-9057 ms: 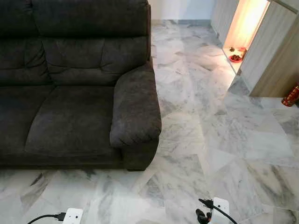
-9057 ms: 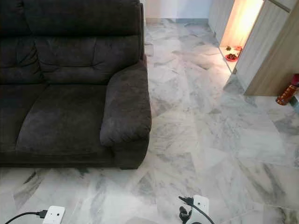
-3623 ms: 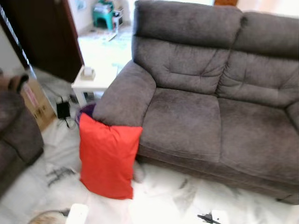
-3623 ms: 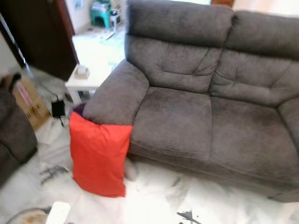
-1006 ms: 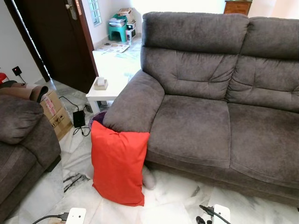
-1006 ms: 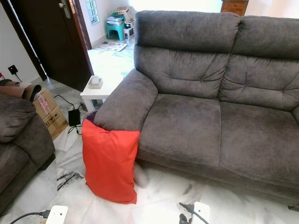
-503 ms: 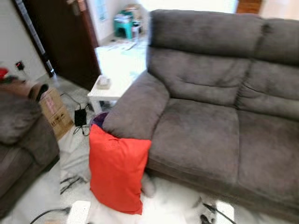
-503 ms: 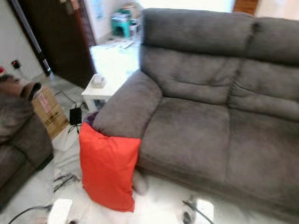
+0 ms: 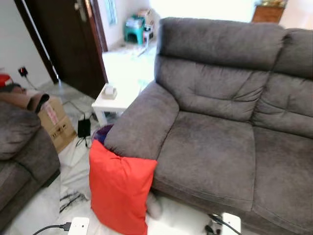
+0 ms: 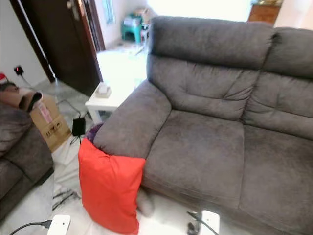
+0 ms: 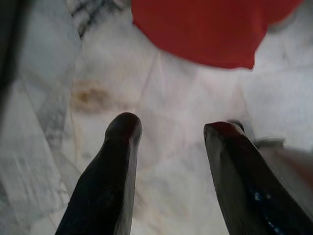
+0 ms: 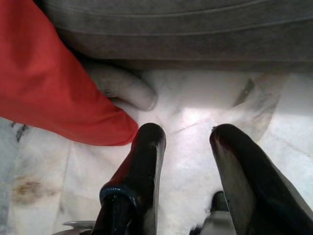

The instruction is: Move the pillow to the sofa from floor

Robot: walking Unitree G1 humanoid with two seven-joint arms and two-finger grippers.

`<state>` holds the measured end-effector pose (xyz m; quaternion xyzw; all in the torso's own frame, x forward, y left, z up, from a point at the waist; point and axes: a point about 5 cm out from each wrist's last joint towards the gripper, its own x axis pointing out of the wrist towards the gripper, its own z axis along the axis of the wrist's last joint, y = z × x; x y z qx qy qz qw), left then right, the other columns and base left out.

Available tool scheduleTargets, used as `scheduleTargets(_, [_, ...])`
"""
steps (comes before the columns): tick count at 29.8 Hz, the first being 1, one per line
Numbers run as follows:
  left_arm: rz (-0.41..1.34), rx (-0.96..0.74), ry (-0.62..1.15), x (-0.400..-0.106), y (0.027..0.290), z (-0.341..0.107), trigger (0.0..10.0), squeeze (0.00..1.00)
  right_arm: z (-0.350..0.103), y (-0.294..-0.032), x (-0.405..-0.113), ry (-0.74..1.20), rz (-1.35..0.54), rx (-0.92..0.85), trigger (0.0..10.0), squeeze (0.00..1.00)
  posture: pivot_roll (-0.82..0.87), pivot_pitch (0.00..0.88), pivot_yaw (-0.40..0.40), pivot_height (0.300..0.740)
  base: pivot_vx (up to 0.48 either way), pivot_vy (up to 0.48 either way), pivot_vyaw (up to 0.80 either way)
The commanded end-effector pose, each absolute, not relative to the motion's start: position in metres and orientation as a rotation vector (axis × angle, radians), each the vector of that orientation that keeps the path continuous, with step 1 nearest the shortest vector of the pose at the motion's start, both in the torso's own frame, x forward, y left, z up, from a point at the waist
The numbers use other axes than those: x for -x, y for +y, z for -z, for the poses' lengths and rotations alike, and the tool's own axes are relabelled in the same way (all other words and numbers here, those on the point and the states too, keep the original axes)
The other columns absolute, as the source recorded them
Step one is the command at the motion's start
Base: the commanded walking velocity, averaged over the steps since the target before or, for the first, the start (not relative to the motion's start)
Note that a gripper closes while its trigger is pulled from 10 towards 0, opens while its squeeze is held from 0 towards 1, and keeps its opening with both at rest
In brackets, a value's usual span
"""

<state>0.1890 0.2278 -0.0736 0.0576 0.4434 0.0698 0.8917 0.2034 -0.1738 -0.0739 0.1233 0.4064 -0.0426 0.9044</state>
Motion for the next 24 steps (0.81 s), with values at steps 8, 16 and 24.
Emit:
scheduleTargets(8, [-0.151,-0.114,0.917,-0.1900,0.2284,0.0730,10.0,0.00,0.0738,-0.1815,-0.2021,0.840,0.102,-0.232,10.0,0.00,0.08,0.072,0.066,0.740,0.316,0.000,0.80])
scheduleTargets(16, [-0.150,-0.124,0.914,-0.1909,0.2279,0.0726,10.0,0.00,0.0741,-0.1816,-0.2017,0.840,0.106,-0.237,10.0,0.00,0.08,0.072,0.067,0.740,0.112,0.000,0.80])
scheduleTargets(24, [-0.145,-0.133,0.905,-0.1923,0.2279,0.0717,10.0,0.00,0.0737,-0.1822,-0.2019,0.831,0.103,-0.251,10.0,0.00,0.09,0.072,0.070,0.740,0.000,0.000,0.62])
